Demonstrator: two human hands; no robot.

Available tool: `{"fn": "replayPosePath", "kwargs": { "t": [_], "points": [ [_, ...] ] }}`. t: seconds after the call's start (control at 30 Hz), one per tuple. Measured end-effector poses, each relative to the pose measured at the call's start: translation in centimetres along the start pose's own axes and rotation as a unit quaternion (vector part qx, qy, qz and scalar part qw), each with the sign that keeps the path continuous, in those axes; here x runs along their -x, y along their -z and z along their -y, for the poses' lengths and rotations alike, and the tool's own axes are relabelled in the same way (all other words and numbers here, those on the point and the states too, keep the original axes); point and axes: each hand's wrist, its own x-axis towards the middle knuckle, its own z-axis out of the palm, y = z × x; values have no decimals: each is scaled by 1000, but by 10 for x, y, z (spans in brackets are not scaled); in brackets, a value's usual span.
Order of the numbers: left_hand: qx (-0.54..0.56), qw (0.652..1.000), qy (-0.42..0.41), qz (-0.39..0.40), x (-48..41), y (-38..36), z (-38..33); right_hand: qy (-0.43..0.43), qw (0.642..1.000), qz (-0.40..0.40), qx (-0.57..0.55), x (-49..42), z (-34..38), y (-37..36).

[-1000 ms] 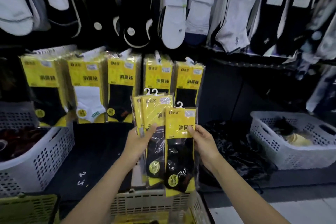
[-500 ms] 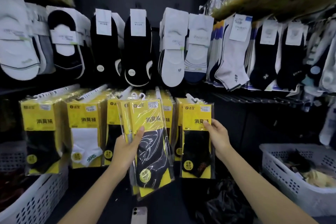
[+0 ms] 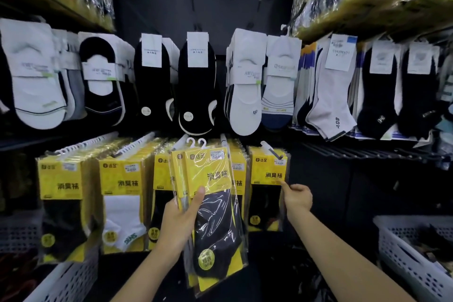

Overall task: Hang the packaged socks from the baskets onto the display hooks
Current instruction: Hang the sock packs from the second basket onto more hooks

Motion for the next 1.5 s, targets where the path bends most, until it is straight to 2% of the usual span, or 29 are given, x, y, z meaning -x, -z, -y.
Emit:
{"fn": "replayPosePath", "kwargs": {
  "t": [0.1,0.2,0.3,0.37,0.43,0.5,0.6,0.7,0.83,0.9,1.0,1.13,1.23,1.37,1.5],
  "points": [
    [10,1000,27,-1,5,-3,-6,-22,1000,9,-3,10,-7,8],
    [28,998,52,-5,11,-7,-11,-1,990,135,-39,40,0,21],
    [34,997,68,9,19,-13,-17,46,957,283,-44,83,21,34],
    [41,996,75,27,26,-19,-21,82,936,342,-33,108,33,39],
    [40,996,69,42,34,-27,-24,110,927,358,-26,126,40,43],
    [44,996,63,44,37,-34,-26,107,929,351,-46,131,43,48],
    [10,997,51,49,38,-35,-31,50,939,333,-69,125,38,59],
    [-14,999,32,22,33,-27,-30,16,958,279,-61,109,28,72],
    [-35,999,22,-6,24,-17,-32,40,979,198,-29,83,24,87],
    [-29,999,30,-9,20,-14,-32,57,981,185,-25,71,30,88],
    [-26,999,38,-6,18,-13,-33,89,977,191,-28,58,43,80],
    [-9,999,41,-7,14,-16,-33,151,963,220,29,46,51,61],
    [-9,999,41,-4,11,-16,-34,158,961,219,62,33,47,48],
    [-1,1000,29,2,7,-18,-34,121,975,171,67,18,38,30],
    [18,1000,13,20,9,-22,-36,28,995,58,69,9,22,23]
  ]
}}
